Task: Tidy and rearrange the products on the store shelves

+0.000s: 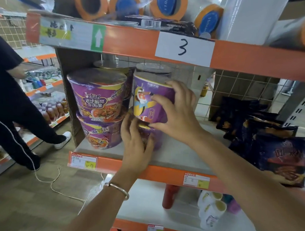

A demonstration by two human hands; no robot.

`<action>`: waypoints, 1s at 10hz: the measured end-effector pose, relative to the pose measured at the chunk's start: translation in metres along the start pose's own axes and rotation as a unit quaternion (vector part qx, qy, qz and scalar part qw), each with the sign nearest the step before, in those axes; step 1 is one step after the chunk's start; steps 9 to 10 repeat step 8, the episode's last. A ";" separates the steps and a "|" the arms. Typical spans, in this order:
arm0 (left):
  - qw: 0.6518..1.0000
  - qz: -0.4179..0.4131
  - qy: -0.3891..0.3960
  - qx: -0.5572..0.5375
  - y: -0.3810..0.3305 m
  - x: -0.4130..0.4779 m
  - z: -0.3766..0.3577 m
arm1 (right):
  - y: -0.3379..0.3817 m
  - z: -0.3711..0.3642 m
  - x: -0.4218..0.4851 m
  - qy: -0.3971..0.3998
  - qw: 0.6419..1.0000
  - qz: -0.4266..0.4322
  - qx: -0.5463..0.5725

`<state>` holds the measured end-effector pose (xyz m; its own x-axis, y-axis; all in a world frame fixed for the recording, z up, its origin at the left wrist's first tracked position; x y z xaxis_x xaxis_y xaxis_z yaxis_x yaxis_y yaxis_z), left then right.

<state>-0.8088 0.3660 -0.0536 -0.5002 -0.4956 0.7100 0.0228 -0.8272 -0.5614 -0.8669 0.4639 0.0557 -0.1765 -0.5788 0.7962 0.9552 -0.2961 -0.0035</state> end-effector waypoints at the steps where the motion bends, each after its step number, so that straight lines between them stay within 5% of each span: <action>1: 0.997 0.053 -0.004 -0.046 0.010 -0.004 0.002 | -0.002 -0.011 0.000 0.020 1.000 0.003 0.003; 4: 0.993 0.075 0.025 -0.085 0.011 -0.005 -0.001 | -0.005 0.001 -0.005 0.037 0.998 0.016 0.055; 7: 0.988 0.092 0.075 -0.097 0.015 -0.003 -0.012 | 0.003 0.005 -0.009 0.136 0.977 -0.097 0.130; 8: 0.986 0.111 0.080 -0.098 0.021 -0.005 -0.013 | 0.010 0.013 -0.025 0.087 0.960 -0.187 0.188; 10: 0.986 0.111 0.080 -0.098 0.021 -0.005 -0.013 | 0.010 0.013 -0.025 0.087 0.960 -0.187 0.188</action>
Point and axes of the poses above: each hand's wrist, its own x-axis towards the middle knuckle, its own z-axis out of the back of the hand, y = z × x, the point moved 6 cm from there along x, towards the middle knuckle, and after that the axes turned 13 degrees about x, right-handed, at the moved point
